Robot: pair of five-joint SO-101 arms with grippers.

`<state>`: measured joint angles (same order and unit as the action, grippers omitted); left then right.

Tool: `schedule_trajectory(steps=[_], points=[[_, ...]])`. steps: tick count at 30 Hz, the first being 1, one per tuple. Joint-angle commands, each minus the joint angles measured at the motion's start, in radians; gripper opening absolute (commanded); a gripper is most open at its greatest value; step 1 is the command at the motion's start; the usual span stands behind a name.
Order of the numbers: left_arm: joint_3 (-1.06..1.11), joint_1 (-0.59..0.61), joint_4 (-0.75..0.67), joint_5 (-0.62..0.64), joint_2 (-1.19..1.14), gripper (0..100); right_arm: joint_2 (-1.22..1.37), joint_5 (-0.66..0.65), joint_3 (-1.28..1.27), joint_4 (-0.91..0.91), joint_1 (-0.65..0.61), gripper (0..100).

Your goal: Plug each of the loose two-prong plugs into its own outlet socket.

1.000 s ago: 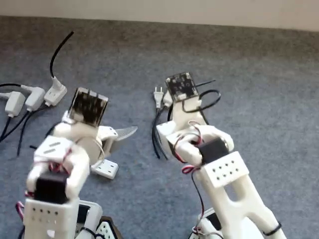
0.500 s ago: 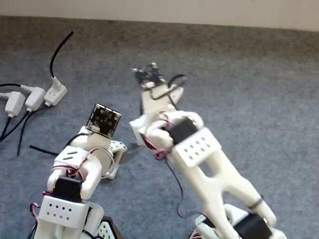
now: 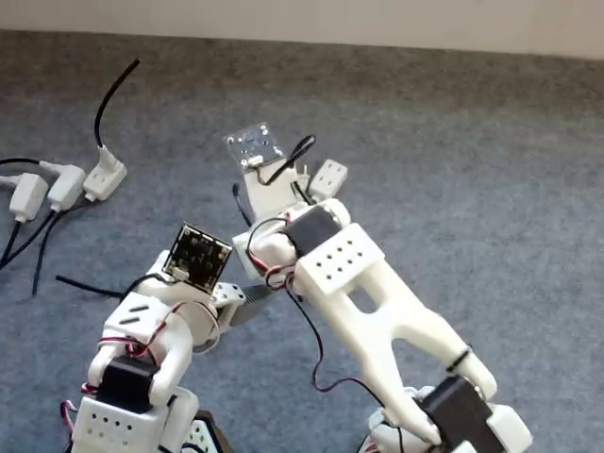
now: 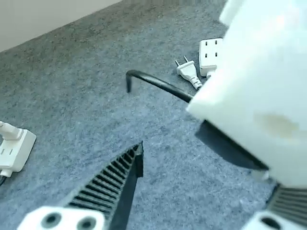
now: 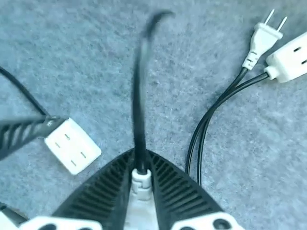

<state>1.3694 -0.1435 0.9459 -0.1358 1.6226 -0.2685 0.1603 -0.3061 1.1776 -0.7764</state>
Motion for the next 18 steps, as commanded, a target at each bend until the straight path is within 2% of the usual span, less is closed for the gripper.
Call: schedule_trajectory(steps=[1, 5, 12, 18], points=[[-0.021, 0.102, -0.037, 0.011, -0.016, 41, -0.108, -0.084, 0.028, 0.068, 0.019, 0.5], [-0.03, 0.137, -0.04, 0.014, -0.031, 41, -0.14, -0.091, -0.17, 0.007, 0.099, 0.5], [-0.03, 0.139, -0.041, 0.015, -0.03, 41, -0.137, -0.12, -0.51, -0.226, 0.104, 0.5], [-0.031, 0.197, -0.06, 0.015, -0.03, 41, -0.128, -0.17, -0.536, -0.239, 0.101, 0.5]])
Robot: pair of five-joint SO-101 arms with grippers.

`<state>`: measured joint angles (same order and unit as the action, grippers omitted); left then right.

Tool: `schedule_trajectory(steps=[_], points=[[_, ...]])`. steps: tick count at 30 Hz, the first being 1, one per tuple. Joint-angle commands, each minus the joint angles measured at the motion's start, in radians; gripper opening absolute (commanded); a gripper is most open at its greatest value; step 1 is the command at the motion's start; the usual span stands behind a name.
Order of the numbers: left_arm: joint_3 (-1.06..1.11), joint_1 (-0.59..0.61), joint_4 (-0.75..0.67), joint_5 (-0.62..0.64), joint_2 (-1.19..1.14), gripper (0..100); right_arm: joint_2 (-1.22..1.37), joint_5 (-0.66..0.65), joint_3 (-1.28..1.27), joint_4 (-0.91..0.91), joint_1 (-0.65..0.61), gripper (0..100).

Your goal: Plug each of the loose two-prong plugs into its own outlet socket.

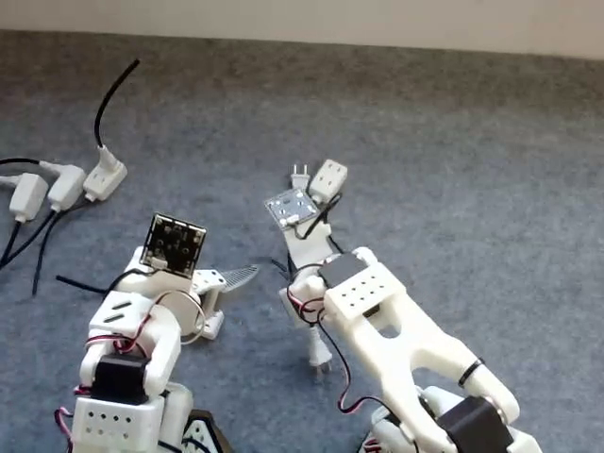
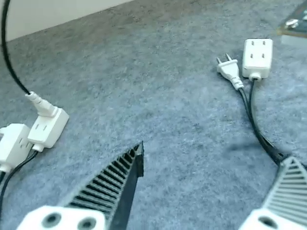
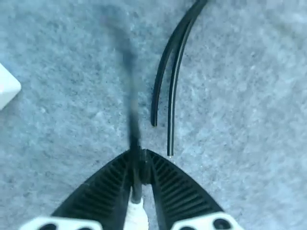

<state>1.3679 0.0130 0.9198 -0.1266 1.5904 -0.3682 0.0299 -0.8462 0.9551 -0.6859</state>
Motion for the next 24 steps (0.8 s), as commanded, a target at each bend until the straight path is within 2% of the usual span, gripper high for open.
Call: schedule_trajectory(steps=[1, 3, 5, 7, 10, 13, 17, 20, 24], points=[[-0.027, 0.05, -0.046, 0.006, 0.002, 41, -0.028, -0.044, 0.002, -0.016, 0.012, 0.9], [-0.027, 0.054, -0.052, 0.006, 0.002, 41, -0.028, -0.052, 0.007, -0.016, 0.012, 1.2], [-0.027, 0.054, -0.052, 0.006, 0.001, 41, -0.039, -0.058, 0.012, -0.015, 0.008, 6.0], [-0.027, 0.058, -0.052, 0.006, 0.001, 41, -0.035, -0.06, 0.051, 0.021, 0.008, 15.8], [-0.027, 0.061, -0.052, 0.005, 0.001, 41, -0.038, -0.149, 0.114, 0.117, 0.008, 28.8], [-0.027, 0.104, -0.057, 0.005, 0.001, 41, -0.039, -0.164, 0.14, 0.209, 0.008, 28.7], [-0.028, 0.114, -0.057, 0.005, 0.002, 41, -0.03, -0.166, 0.117, 0.208, -0.001, 28.3], [-0.028, 0.116, -0.057, 0.005, 0.002, 41, -0.03, -0.164, 0.053, 0.168, -0.019, 28.3], [-0.028, 0.119, -0.055, 0.005, 0.004, 41, -0.03, -0.164, -0.113, 0.012, -0.042, 28.3]])
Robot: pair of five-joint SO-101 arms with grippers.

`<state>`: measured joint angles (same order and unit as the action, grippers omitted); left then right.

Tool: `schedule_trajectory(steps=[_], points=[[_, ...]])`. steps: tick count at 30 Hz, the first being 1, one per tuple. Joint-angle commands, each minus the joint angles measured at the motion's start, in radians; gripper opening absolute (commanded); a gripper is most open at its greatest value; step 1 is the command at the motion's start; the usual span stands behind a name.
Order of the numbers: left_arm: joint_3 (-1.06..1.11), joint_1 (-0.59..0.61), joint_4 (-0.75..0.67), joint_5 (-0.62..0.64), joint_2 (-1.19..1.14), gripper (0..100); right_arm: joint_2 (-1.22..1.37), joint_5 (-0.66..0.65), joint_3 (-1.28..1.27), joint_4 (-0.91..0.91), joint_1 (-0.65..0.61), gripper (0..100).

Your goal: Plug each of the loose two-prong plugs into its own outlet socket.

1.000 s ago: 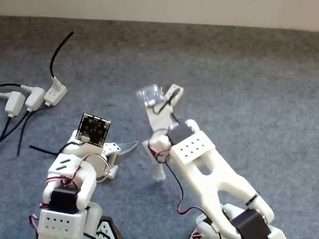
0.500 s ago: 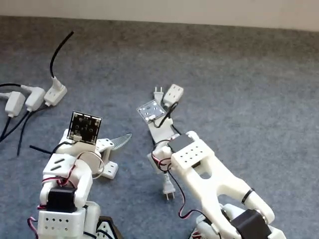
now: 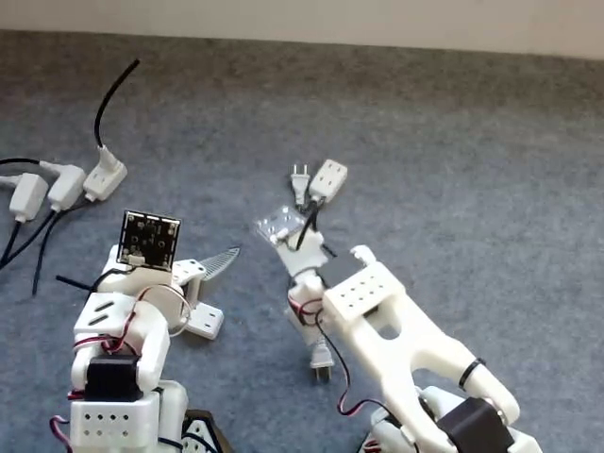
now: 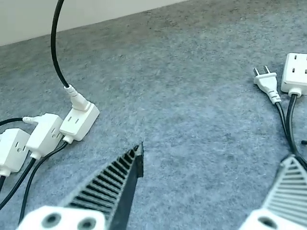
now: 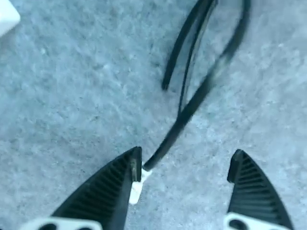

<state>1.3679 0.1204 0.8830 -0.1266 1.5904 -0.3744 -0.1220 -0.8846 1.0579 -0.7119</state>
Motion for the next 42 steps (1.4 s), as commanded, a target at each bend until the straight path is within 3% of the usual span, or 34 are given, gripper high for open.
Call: schedule_trajectory(steps=[1, 12, 19, 26, 30, 34, 42], points=[[-0.028, 0.012, -0.017, 0.005, 0.005, 41, -0.024, -0.012, -0.108, -0.122, -0.016, 28.3], [-0.027, 0.07, -0.015, 0.005, 0.01, 41, -0.022, -0.02, -0.147, -0.213, -0.005, 28.2], [-0.025, 0.071, -0.015, 0.005, 0.007, 41, -0.024, -0.135, -0.147, -0.153, 0.157, 28.2], [-0.001, 0.068, -0.02, 0.005, 0.01, 41, -0.033, -0.14, -0.147, -0.137, 0.185, 23.5], [0.007, 0.068, -0.02, 0.005, 0.005, 41, -0.033, -0.207, -0.137, -0.027, 0.271, 22.6], [0.007, 0.021, -0.018, 0.003, 0.002, 41, -0.033, -0.209, -0.145, 0.013, 0.348, 22.6], [0.028, 0.004, -0.02, 0.002, 0.007, 41, -0.035, -0.147, -0.148, 0.013, 0.352, 22.6]])
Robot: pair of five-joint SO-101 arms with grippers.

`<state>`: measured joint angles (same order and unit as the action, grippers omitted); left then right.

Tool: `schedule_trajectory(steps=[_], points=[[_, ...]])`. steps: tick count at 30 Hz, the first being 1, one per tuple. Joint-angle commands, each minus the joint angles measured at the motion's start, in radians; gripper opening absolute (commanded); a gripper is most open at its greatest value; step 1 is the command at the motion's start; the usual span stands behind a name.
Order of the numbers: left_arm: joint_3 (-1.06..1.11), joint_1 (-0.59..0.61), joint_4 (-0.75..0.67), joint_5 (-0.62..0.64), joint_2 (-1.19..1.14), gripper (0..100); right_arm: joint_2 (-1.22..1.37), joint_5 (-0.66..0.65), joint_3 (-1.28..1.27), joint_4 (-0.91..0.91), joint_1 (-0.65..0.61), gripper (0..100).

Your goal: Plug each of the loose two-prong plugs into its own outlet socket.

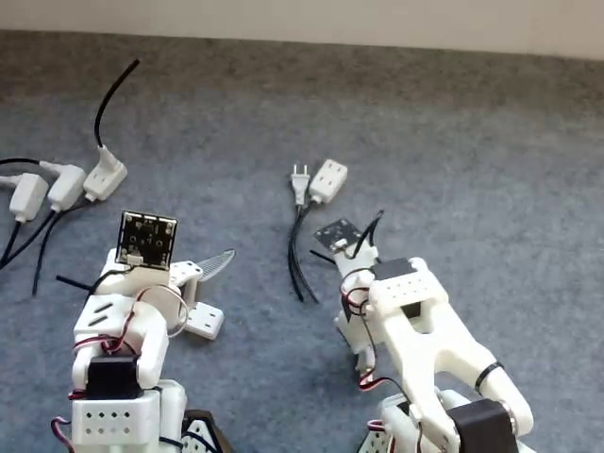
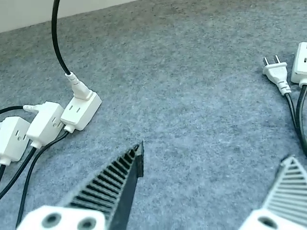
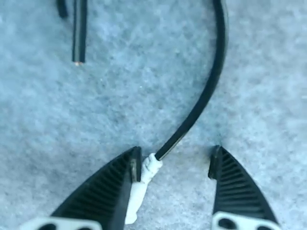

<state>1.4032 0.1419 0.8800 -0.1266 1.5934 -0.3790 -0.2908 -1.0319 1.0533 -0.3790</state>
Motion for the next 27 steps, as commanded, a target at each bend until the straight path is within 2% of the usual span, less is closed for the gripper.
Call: schedule_trajectory(steps=[1, 7, 13, 18, 24, 27], points=[[-0.007, -0.018, -0.017, 0.002, 0.004, 41, -0.03, 0.023, -0.001, 0.021, 0.016, 22.6], [-0.007, -0.018, -0.017, 0.002, 0.004, 41, -0.196, 0.028, -0.064, 0.042, 0.015, 22.0], [-0.007, -0.018, -0.017, 0.002, 0.004, 41, -0.351, 0.025, -0.17, 0.033, -0.059, 0.3], [-0.007, -0.018, -0.017, 0.002, 0.004, 41, -0.237, 0.028, -0.151, 0.025, -0.15, 7.2], [-0.007, -0.018, -0.017, 0.002, 0.004, 41, 0.004, 0.031, -0.148, -0.073, -0.15, 9.1], [-0.007, -0.018, -0.017, 0.002, 0.002, 41, 0.031, 0.031, -0.148, -0.079, -0.15, 9.0]])
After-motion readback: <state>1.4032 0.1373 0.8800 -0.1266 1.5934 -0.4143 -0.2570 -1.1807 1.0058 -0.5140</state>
